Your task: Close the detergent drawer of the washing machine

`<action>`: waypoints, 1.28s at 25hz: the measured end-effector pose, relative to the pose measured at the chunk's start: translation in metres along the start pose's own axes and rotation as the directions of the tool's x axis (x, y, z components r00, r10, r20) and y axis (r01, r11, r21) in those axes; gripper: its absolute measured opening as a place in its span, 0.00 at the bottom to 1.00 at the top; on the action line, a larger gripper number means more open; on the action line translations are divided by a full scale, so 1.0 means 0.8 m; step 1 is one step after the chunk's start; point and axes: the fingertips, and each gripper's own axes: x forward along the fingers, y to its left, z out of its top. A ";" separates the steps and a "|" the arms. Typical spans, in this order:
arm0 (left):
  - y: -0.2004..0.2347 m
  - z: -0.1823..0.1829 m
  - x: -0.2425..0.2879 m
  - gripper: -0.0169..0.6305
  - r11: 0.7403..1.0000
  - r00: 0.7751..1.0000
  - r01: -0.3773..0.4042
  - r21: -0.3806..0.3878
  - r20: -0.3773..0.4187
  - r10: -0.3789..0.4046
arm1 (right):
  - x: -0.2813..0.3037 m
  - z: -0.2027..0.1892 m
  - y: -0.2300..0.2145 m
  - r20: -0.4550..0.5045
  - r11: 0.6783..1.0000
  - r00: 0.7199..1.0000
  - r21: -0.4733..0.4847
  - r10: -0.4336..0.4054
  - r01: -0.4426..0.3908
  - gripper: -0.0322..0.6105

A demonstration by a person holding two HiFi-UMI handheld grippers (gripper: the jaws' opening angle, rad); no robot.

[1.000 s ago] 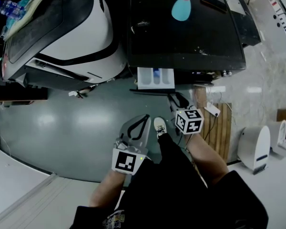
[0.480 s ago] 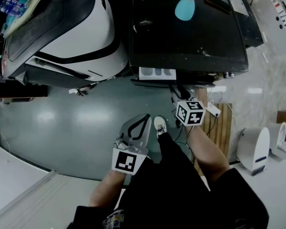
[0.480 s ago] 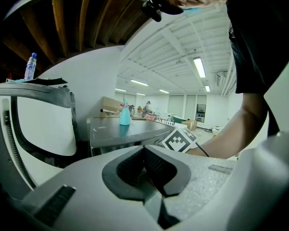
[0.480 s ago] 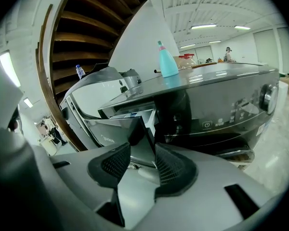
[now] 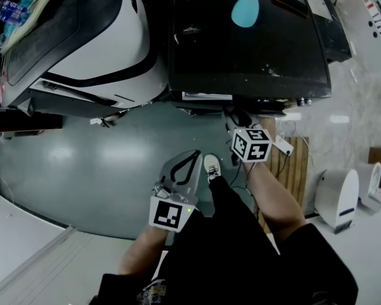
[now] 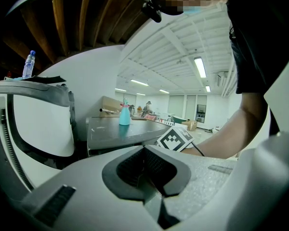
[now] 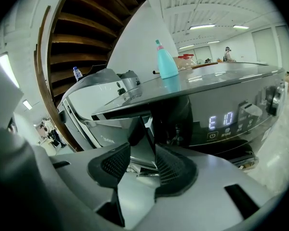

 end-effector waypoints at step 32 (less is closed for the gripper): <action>0.010 0.011 0.002 0.03 1.000 1.000 -0.013 -0.002 0.010 0.013 | 0.016 0.019 -0.012 0.012 0.977 0.993 0.181 -0.114 0.110 0.31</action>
